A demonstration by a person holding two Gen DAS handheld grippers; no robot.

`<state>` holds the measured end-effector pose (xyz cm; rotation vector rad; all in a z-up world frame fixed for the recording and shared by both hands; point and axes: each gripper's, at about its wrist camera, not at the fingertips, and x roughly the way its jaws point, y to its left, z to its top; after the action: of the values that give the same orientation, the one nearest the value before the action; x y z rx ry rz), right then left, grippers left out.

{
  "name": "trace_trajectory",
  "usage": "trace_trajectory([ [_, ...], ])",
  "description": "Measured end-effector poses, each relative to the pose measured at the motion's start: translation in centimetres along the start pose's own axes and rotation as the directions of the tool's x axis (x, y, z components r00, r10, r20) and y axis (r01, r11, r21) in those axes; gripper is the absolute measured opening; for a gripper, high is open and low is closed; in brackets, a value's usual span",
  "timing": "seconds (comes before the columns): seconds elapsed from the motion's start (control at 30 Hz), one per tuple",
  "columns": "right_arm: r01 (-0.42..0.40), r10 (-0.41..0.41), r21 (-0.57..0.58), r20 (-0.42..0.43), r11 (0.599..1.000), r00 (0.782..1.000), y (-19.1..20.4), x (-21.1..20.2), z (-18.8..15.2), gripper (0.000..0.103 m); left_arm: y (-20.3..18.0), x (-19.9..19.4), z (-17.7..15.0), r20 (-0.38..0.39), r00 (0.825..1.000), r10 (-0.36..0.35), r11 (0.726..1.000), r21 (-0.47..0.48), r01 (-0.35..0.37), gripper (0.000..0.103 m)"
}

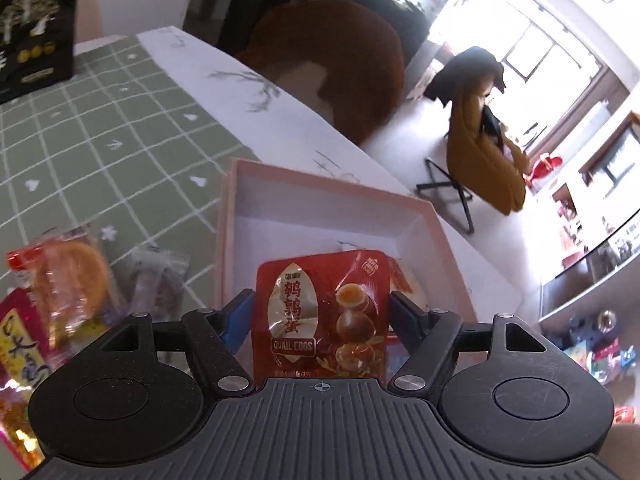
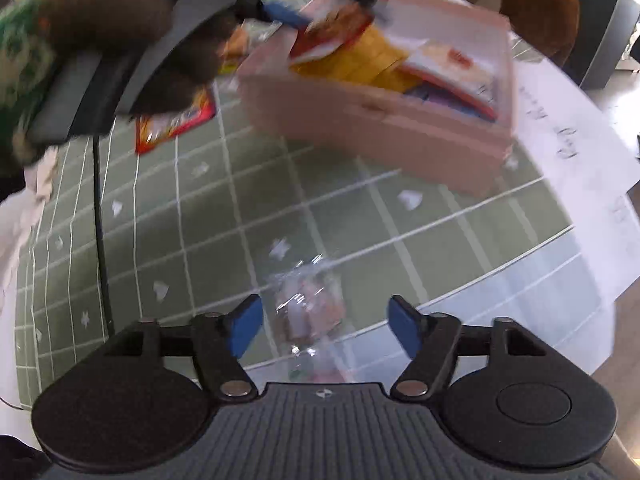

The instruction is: Organize snacks

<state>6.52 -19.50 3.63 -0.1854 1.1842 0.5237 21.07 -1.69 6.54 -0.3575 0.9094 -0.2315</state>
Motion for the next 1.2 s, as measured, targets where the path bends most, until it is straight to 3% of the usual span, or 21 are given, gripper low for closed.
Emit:
trace_trajectory([
  [0.1, 0.008, -0.008, -0.018, -0.019, 1.000, 1.000, 1.2, 1.2, -0.6, 0.080, 0.5, -0.5, 0.2, -0.040, 0.996, -0.073, 0.997, 0.018, 0.074, 0.077],
  [0.17, 0.064, -0.064, -0.040, 0.001, 0.997, 0.998, 1.9, 1.4, -1.0, 0.074, 0.3, -1.0, 0.4, -0.017, 0.995, -0.093, 0.995, 0.026, 0.094, 0.077],
  [0.23, 0.100, -0.100, -0.064, 0.016, 0.993, 0.995, 2.5, 1.4, -1.3, 0.058, -0.2, -1.2, 1.1, 0.020, 0.996, -0.085, 0.996, -0.002, 0.085, 0.077],
  [0.27, 0.098, -0.097, -0.063, 0.017, 0.993, 0.995, 2.6, 1.2, -1.3, 0.037, -0.9, -1.2, 1.1, 0.013, 0.998, -0.069, 0.998, 0.001, 0.069, 0.077],
  [0.3, 0.103, -0.103, -0.060, 0.011, 0.993, 0.995, 2.6, 0.9, -0.7, 0.037, -1.4, -0.8, 1.6, -0.015, 0.999, -0.044, 0.999, 0.019, 0.044, 0.077],
  [0.4, 0.083, -0.083, -0.013, -0.010, 0.996, 0.996, 1.7, 0.1, -0.3, 0.036, -2.9, -0.4, 2.3, -0.070, 0.997, 0.008, 0.994, 0.106, -0.001, 0.077],
  [0.5, 0.076, -0.078, 0.047, 0.033, 0.996, 0.996, 0.3, -2.0, 0.0, 0.036, -3.1, -2.8, 2.6, 0.028, 0.999, -0.016, 0.997, 0.077, 0.014, 0.077],
  [0.6, 0.021, -0.035, 0.109, 0.121, 0.994, 0.992, -1.2, -5.8, 1.5, 0.036, -2.8, -5.7, 3.1, 0.133, 0.988, -0.079, 0.996, 0.053, 0.072, 0.077],
  [0.67, -0.003, -0.024, 0.125, 0.215, 0.992, 0.976, -2.2, -8.9, 3.6, 0.036, -2.7, -6.4, 3.5, 0.116, 0.986, -0.117, 0.992, 0.058, 0.111, 0.076],
  [0.77, -0.004, -0.041, 0.138, 0.317, 0.990, 0.948, -3.5, -12.1, 7.9, 0.037, -1.3, -6.2, 3.8, 0.128, 0.981, -0.146, 0.988, -0.033, 0.151, 0.076],
  [0.83, -0.017, -0.043, 0.160, 0.366, 0.987, 0.929, -4.7, -12.9, 11.0, 0.045, -0.2, -5.5, 3.7, 0.153, 0.975, -0.163, 0.977, -0.110, 0.181, 0.076],
  [0.87, -0.027, -0.037, 0.158, 0.386, 0.987, 0.922, -5.4, -12.9, 12.2, 0.057, 0.1, -4.8, 3.7, 0.146, 0.976, -0.161, 0.975, -0.127, 0.180, 0.076],
  [0.9, -0.017, -0.051, 0.167, 0.393, 0.986, 0.918, -6.3, -12.8, 13.5, 0.067, 0.1, -3.8, 3.5, 0.112, 0.981, -0.158, 0.977, -0.124, 0.171, 0.076],
  [1.0, 0.030, -0.117, 0.225, 0.385, 0.974, 0.916, -8.2, -11.7, 15.4, 0.070, -0.6, -1.6, 2.5, 0.018, 0.994, -0.111, 0.993, -0.043, 0.112, 0.075],
  [1.13, 0.017, -0.115, 0.270, 0.353, 0.963, 0.929, -10.2, -10.7, 15.0, 0.072, 0.2, -4.3, 0.0, 0.111, 0.992, -0.056, 0.998, -0.020, 0.058, 0.075],
  [1.2, 0.045, -0.135, 0.266, 0.331, 0.963, 0.934, -10.4, -9.9, 14.9, 0.072, 1.1, -6.5, -1.8, 0.162, 0.986, 0.026, 0.999, -0.026, -0.022, 0.075],
])
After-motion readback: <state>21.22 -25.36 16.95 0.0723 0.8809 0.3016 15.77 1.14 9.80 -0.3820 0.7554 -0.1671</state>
